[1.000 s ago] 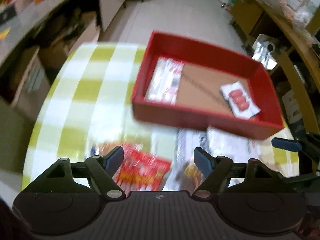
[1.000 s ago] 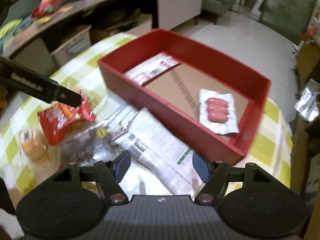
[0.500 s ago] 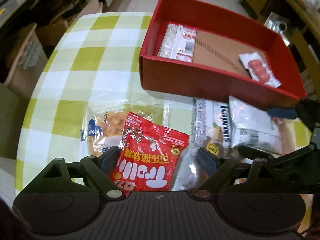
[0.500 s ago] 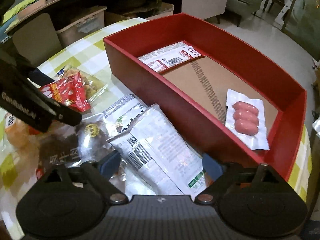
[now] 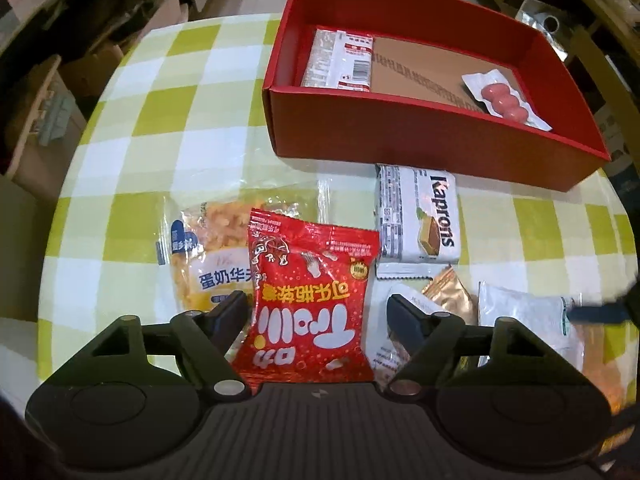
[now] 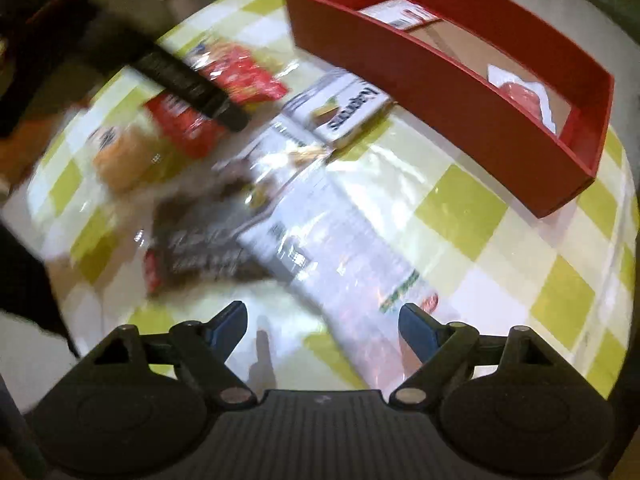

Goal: Organize snacks
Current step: 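Grasp the red Trolli bag with the left tool while the right tool grasps the white snack bag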

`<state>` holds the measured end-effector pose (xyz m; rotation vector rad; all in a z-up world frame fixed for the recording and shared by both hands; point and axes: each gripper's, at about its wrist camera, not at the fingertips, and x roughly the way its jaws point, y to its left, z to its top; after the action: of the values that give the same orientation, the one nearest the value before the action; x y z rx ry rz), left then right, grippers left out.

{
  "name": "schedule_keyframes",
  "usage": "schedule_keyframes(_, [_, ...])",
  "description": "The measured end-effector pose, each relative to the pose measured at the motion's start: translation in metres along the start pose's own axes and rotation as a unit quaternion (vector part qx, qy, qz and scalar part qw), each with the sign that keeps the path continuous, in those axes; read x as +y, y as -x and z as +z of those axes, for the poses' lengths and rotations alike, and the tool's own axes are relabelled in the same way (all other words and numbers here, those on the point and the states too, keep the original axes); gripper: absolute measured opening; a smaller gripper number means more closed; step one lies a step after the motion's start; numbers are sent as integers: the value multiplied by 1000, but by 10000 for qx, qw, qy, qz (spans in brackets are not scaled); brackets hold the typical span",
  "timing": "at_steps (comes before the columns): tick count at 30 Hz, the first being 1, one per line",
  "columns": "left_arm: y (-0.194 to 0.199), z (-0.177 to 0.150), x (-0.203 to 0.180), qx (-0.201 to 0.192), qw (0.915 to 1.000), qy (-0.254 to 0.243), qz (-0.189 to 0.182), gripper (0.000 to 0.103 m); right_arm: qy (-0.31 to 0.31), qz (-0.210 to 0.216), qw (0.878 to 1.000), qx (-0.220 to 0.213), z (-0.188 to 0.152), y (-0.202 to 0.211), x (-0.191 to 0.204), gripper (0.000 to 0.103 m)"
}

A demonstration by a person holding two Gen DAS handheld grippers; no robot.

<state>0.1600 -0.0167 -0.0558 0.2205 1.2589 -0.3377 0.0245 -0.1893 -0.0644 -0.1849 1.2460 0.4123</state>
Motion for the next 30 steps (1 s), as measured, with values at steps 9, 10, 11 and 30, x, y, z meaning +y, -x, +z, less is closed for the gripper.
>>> schedule_keyframes(9, [2,0,-5,-25,9998,-161,-90,87,1610,-517,9855,129,34,-30,16,92])
schedule_keyframes(10, [1,0,-5,3,9998,-154,-117,87,1653,-532,9847,178,36,-36,16,93])
schedule_keyframes(11, [1,1,-5,27,9998,-134,-140,87,1595,-493,9858,155,36,-39,14,93])
schedule_keyframes(30, [-19,14,-32,70,9977,238,634,88,-1329,-308,9901,-337,-31,-2,-2,58])
